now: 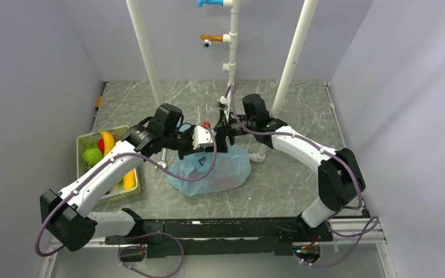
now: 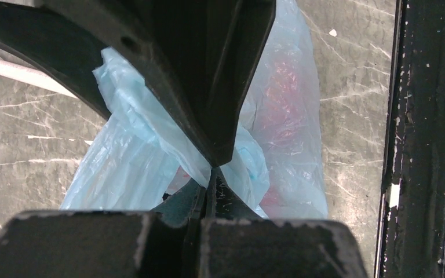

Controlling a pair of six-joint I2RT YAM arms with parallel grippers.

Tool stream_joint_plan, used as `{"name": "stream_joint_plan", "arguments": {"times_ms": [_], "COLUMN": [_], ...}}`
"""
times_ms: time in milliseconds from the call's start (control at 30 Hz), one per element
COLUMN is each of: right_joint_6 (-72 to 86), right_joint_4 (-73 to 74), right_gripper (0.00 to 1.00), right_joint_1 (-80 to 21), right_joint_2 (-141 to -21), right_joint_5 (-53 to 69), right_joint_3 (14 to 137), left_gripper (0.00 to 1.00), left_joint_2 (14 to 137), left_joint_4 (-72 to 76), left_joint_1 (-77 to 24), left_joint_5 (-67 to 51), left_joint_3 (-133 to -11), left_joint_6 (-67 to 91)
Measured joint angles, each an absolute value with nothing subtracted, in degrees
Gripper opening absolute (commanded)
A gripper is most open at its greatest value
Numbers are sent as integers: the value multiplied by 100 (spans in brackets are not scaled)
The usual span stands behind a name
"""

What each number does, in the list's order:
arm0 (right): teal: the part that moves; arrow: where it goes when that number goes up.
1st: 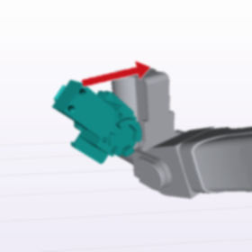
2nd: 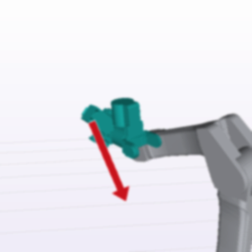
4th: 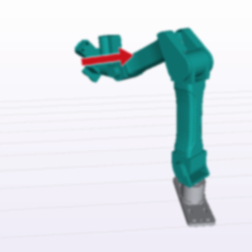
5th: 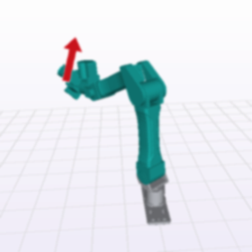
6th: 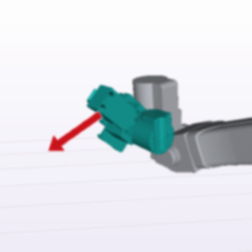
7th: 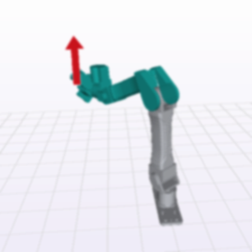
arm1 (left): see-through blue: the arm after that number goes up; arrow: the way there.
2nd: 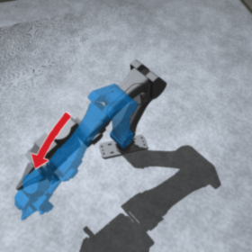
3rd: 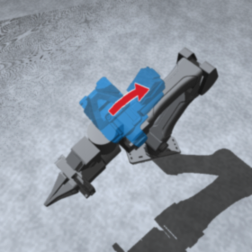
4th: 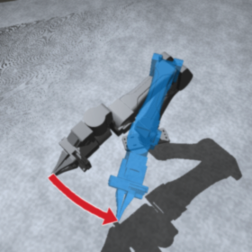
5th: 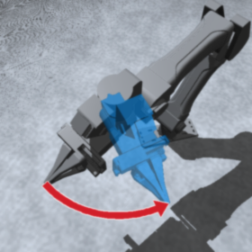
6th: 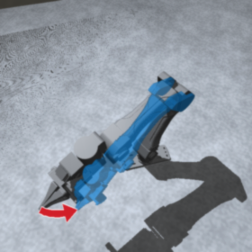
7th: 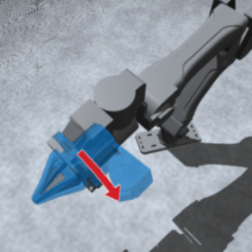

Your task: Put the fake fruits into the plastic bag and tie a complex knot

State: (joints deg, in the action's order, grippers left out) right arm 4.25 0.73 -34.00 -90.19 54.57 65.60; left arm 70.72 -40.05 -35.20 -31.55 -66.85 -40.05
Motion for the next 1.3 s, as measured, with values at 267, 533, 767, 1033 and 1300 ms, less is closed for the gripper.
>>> {"name": "stream_joint_plan", "arguments": {"times_ms": [267, 533, 767, 1033, 1300], "right_joint_6": [-113, -506, -891, -1271, -1610], "right_joint_4": [320, 344, 355, 528, 735], "right_gripper": [0, 0, 0, 0, 0], "right_joint_1": [-3454, -3454, -3494, -3546, -3562], "right_joint_2": [-9131, -8764, -8527, -8326, -8211], "right_joint_5": [5461, 5433, 5542, 5651, 5690], "right_joint_3": [6549, 6254, 6121, 6036, 5999], "left_gripper": [52, 78, 83, 72, 41], "left_joint_2": [7041, 6136, 6313, 7133, 7426], "left_joint_4": [-4082, -4545, -4923, -5002, -5463], "left_joint_1": [-3487, -1715, -1564, -1557, -1564], "left_joint_5": [-3035, -3927, -4213, -4307, -5137], "left_joint_3": [-6687, -7006, -7507, -7564, -8034], "left_joint_6": [-4099, -3868, -4436, -4842, -5275]}}
